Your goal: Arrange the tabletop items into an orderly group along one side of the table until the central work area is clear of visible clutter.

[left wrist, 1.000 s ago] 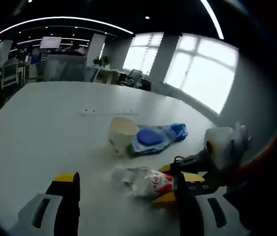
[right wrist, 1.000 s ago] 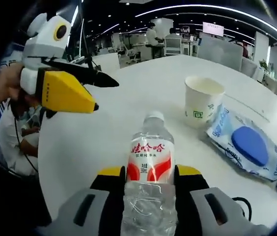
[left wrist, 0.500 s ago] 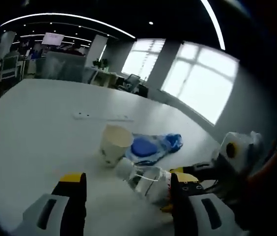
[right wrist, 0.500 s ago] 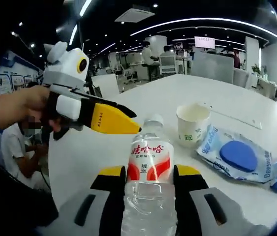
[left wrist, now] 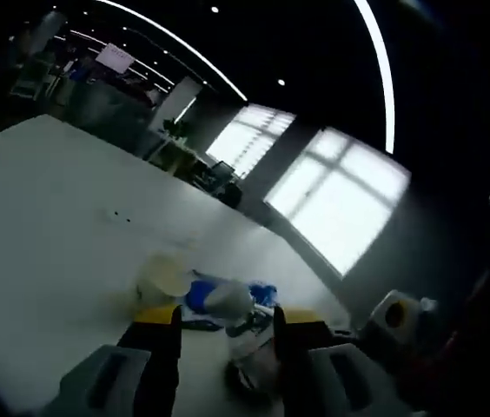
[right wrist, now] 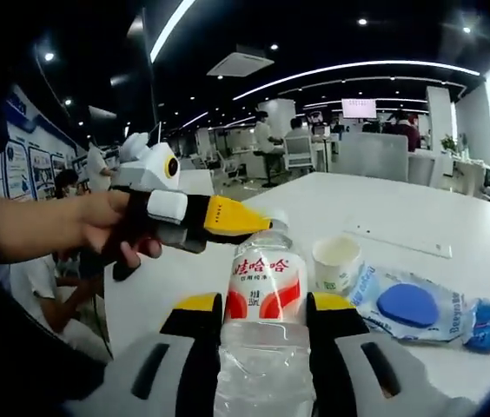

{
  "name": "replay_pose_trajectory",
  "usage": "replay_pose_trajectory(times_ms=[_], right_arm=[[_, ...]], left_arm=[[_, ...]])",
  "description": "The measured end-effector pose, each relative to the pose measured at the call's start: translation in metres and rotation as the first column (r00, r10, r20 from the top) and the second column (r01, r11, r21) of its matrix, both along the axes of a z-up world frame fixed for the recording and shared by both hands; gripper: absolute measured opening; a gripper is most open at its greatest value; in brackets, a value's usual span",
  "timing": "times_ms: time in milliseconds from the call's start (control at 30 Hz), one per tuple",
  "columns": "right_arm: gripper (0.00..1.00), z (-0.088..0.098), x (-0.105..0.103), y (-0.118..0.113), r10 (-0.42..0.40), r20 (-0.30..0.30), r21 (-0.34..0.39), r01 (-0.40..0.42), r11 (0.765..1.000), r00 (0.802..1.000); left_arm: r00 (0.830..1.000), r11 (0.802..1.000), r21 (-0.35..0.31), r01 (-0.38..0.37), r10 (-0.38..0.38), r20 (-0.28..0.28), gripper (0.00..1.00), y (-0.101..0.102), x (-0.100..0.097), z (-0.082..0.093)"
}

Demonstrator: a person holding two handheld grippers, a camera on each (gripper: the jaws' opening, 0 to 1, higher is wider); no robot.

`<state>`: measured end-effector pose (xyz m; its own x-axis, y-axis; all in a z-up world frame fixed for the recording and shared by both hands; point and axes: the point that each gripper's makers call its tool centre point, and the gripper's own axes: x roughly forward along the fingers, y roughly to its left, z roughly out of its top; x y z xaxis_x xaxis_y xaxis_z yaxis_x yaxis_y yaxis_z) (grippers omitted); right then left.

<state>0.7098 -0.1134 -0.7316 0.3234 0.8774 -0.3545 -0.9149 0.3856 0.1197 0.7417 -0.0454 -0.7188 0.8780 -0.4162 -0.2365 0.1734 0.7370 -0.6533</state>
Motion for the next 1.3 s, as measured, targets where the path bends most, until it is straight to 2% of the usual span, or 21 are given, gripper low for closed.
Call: replay_pose_trajectory(times_ms=[100, 200, 367, 567, 733, 867, 1000, 1233, 1300], right_arm=[[0.33, 0.011, -0.003, 0.000, 0.004, 0.013, 0.036, -0.005, 0.999, 1.000], [0.33, 0.018, -0.006, 0.002, 0.012, 0.031, 0.057, -0.014, 0.998, 0.999], [0.33, 0.029, -0.009, 0.005, 0.025, 0.057, 0.085, -0.030, 0.996, 0.998], [0.32, 0.036, -0.009, 0.006, 0.028, 0.078, 0.100, -0.036, 0.994, 0.997], [0.33, 0.037, -0.008, 0.006, 0.023, 0.078, 0.107, -0.031, 0.994, 0.997], [0.33, 0.037, -0.003, 0.005, 0.014, 0.070, 0.107, -0.022, 0.994, 0.997], [0.33, 0.032, -0.001, 0.003, 0.017, 0.070, 0.080, -0.023, 0.997, 0.997], [0.34, 0.017, -0.001, 0.001, 0.035, 0.065, 0.035, -0.038, 0.999, 0.997], [0.34, 0.011, -0.001, 0.001, 0.042, 0.063, 0.011, -0.043, 0.999, 0.997]], left_arm=[[1.000, 0.999, -0.041, 0.003, -0.002, 0.021, 0.36, -0.004, 0.001, 0.015], [1.000, 0.999, -0.041, 0.011, -0.010, 0.021, 0.31, -0.006, 0.003, 0.021], [0.999, 0.995, -0.098, 0.022, -0.018, 0.039, 0.27, -0.011, 0.005, 0.032], [0.999, 0.991, -0.130, 0.019, -0.014, 0.041, 0.26, -0.010, 0.006, 0.036], [1.000, 0.984, -0.180, 0.006, -0.003, 0.019, 0.24, -0.009, 0.010, 0.037], [0.999, 0.989, -0.150, 0.003, 0.003, 0.042, 0.24, -0.014, 0.015, 0.044], [0.998, 0.996, -0.085, 0.014, -0.009, 0.059, 0.23, -0.019, 0.017, 0.048], [0.999, 0.999, 0.016, 0.039, -0.040, 0.032, 0.23, -0.024, 0.012, 0.045], [0.999, 0.997, 0.062, 0.044, -0.045, 0.025, 0.23, -0.025, 0.010, 0.044]])
